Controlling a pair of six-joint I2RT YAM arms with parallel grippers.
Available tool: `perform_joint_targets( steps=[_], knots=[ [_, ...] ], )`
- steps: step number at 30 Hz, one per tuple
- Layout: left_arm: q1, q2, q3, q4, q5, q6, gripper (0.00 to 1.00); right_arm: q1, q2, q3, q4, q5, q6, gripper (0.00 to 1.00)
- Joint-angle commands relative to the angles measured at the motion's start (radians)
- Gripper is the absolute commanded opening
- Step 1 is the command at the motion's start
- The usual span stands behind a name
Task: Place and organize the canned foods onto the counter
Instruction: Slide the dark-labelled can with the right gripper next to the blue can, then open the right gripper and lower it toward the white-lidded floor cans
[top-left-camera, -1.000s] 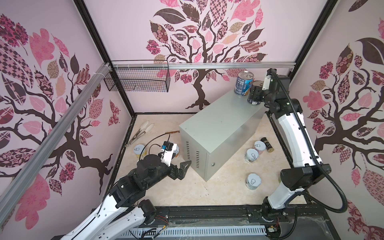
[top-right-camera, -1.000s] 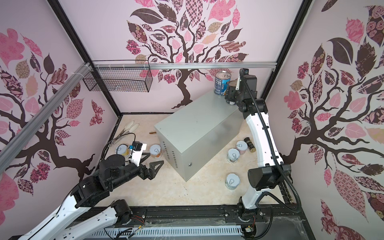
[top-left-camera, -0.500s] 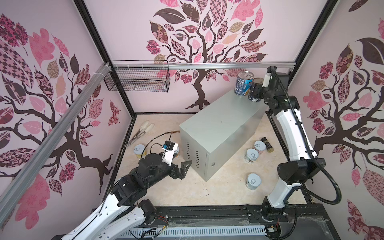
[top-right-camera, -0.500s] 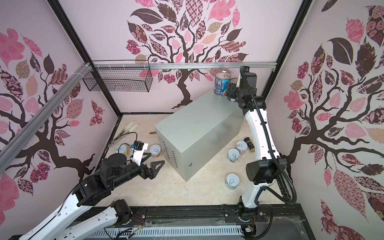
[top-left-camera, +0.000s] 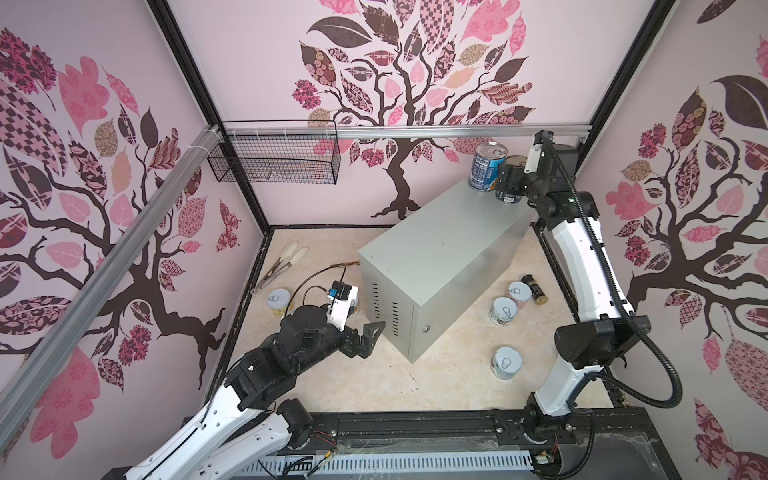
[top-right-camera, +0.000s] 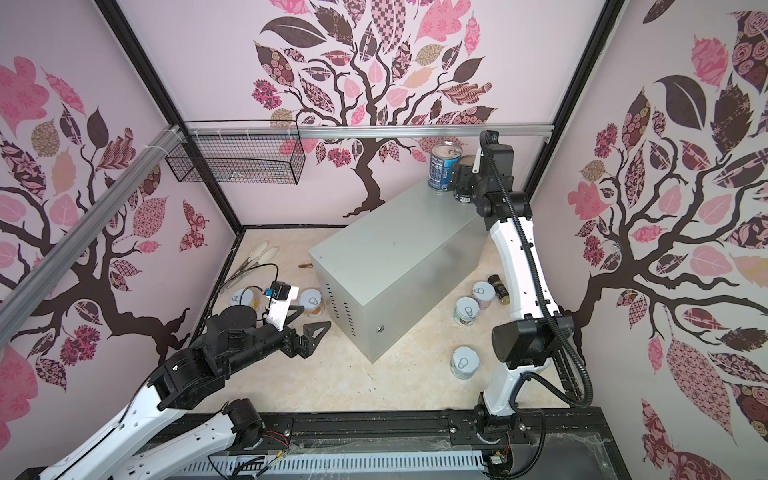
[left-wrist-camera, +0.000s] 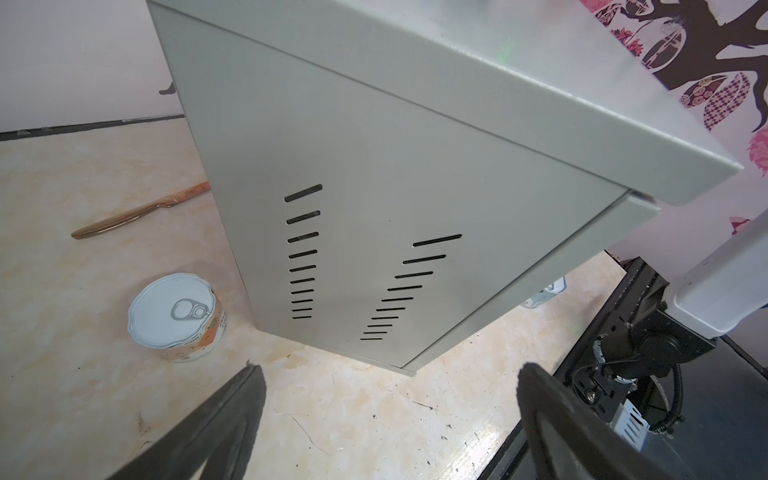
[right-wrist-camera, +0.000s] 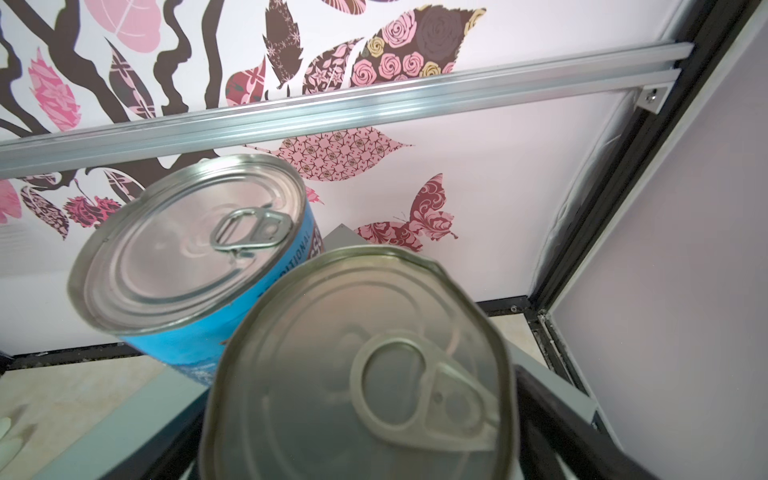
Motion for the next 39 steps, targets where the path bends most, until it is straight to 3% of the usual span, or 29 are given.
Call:
perform_joint_targets(
  steps=[1,9,20,26,33,39],
  knots=[
    [0.006,0.0,-0.026,0.017,0.009,0.011,0.98,-0.007,-0.024,0.037,0.018,0.01,-0.006,1.0],
    [0.005,-0.003,-0.026,0.016,-0.015,0.008,0.98,-0.005,-0.114,0.009,0.017,0.041,0.01,1.0],
    [-0.003,-0.027,-0.018,0.003,-0.085,-0.008,0.98,-0.004,-0.337,-0.123,-0.02,0.071,0.138,1.0],
    [-0.031,-0.06,0.05,-0.096,-0.163,0.012,0.98,0.0,-0.443,-0.131,-0.145,0.11,0.181,1.0],
    [-0.031,-0.094,0.118,-0.211,-0.226,-0.019,0.98,0.008,-0.587,-0.254,-0.226,0.078,0.237,1.0],
    [-0.03,-0.113,0.099,-0.247,-0.23,-0.086,0.98,0.03,-0.747,-0.478,-0.226,0.131,0.275,1.0]
  ],
)
